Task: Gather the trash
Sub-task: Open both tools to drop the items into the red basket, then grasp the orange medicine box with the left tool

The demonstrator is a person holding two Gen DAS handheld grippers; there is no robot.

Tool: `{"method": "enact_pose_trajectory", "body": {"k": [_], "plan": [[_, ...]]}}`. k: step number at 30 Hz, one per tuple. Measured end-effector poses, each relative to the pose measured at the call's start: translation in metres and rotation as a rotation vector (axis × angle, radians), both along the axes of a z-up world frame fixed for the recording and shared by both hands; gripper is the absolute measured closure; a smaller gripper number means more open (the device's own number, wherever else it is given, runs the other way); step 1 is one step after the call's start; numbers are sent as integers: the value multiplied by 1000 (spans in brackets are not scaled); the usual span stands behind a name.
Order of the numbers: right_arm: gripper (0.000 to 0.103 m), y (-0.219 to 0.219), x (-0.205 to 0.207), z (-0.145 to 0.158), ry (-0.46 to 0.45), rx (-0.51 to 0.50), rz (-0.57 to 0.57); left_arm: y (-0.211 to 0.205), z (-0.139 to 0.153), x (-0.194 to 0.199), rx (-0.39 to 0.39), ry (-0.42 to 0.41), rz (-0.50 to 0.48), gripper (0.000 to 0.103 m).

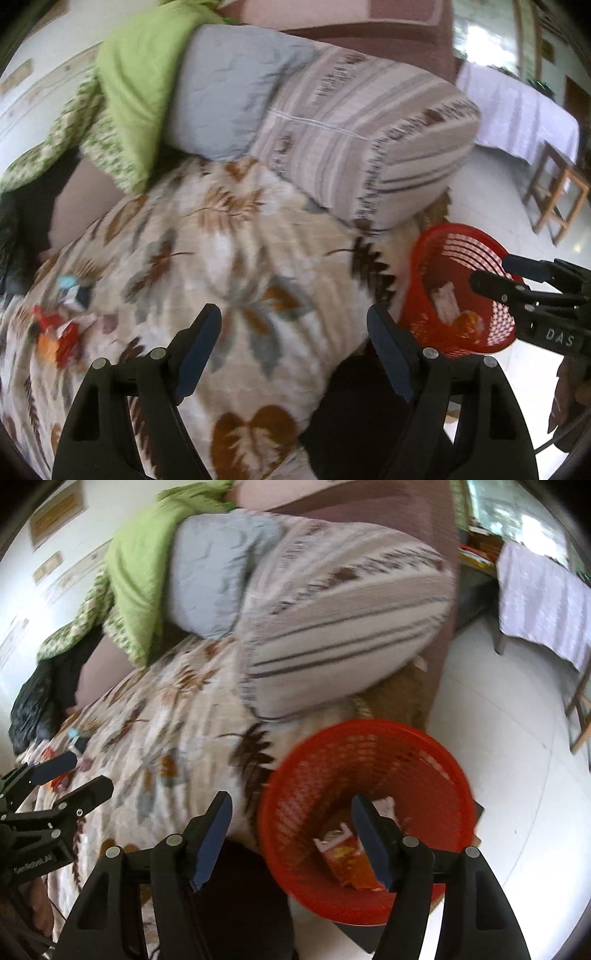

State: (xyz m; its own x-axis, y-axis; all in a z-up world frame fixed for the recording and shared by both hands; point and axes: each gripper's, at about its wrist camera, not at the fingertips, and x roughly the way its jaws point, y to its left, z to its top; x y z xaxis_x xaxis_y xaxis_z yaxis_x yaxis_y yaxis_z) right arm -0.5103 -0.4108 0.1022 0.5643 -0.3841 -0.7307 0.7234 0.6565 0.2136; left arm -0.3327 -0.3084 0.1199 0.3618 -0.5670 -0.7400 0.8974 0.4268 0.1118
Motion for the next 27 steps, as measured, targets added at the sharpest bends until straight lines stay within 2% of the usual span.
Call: {"method": "enact_pose_trajectory", "body": {"k": [8, 10, 14, 18, 22, 27], "plan": [[27, 51, 96, 15, -47, -42, 241, 78, 13, 56, -18, -61, 214, 20], [27, 66, 124, 13, -56, -29, 308, 103, 13, 80, -7, -84, 286, 17], [27, 98, 169, 9, -60, 1, 437, 147, 5, 134, 34, -94, 437, 16], [27, 125, 192, 7, -57, -6, 525, 190, -9, 200, 63, -14, 590, 16], [27, 135, 197, -1, -35, -2, 554, 227, -24, 270, 63, 70, 750, 16], [27, 133, 202, -17, 6, 22, 555, 256, -40, 338, -1, 181, 891, 16]]}}
